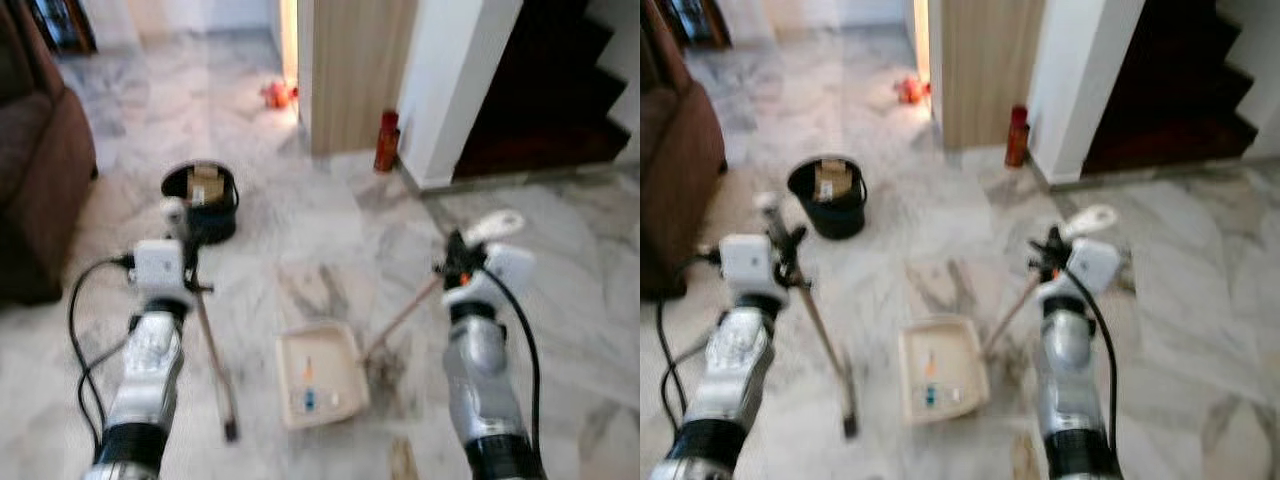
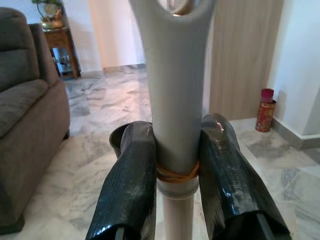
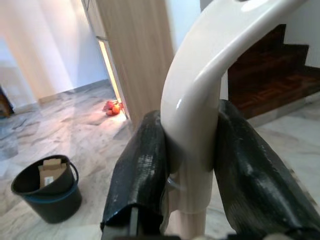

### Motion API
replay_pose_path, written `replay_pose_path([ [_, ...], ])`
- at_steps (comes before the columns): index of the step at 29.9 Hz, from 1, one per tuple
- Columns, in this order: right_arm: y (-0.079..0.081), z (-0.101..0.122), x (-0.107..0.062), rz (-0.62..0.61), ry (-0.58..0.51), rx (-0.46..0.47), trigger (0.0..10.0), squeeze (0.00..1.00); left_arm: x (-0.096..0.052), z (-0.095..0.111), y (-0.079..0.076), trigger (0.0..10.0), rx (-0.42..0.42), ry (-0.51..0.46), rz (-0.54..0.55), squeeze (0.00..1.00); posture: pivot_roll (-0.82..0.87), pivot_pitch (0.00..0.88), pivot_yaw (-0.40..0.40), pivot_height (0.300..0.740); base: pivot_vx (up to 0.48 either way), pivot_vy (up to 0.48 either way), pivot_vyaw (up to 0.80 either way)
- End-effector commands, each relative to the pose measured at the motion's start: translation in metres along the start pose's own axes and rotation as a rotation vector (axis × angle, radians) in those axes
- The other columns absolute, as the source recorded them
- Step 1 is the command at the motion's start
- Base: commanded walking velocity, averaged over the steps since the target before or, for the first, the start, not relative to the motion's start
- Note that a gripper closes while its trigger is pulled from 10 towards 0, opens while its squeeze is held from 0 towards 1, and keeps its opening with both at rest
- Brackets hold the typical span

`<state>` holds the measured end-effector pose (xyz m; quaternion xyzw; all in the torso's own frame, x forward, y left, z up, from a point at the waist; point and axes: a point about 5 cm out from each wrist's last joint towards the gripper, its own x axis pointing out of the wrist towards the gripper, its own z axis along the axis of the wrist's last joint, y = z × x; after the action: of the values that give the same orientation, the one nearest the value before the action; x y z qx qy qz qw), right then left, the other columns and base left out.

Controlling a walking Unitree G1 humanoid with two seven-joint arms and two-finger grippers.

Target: Sweep floor

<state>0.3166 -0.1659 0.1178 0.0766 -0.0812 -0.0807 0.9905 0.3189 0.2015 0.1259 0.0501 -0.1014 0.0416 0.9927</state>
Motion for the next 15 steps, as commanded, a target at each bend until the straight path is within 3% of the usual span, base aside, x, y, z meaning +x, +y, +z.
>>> replay_pose_path([
  [1, -0.003, 0.0119, 0.0039, -0.013, -0.054, 0.026, 10.0, 0.0, 0.0042, 0.0103, -0.0064, 10.0, 0.002, -0.048, -0.026, 0.0, -0.03, 0.052, -0.009, 0.74, 0.0, 0.0, 0.0],
  [15, 0.0001, 0.0078, 0.0028, 0.005, -0.027, 0.041, 10.0, 0.0, 0.0044, 0.0108, -0.0043, 10.0, 0.003, -0.045, -0.023, 0.0, -0.03, 0.054, -0.007, 0.74, 0.0, 0.0, 0.0],
])
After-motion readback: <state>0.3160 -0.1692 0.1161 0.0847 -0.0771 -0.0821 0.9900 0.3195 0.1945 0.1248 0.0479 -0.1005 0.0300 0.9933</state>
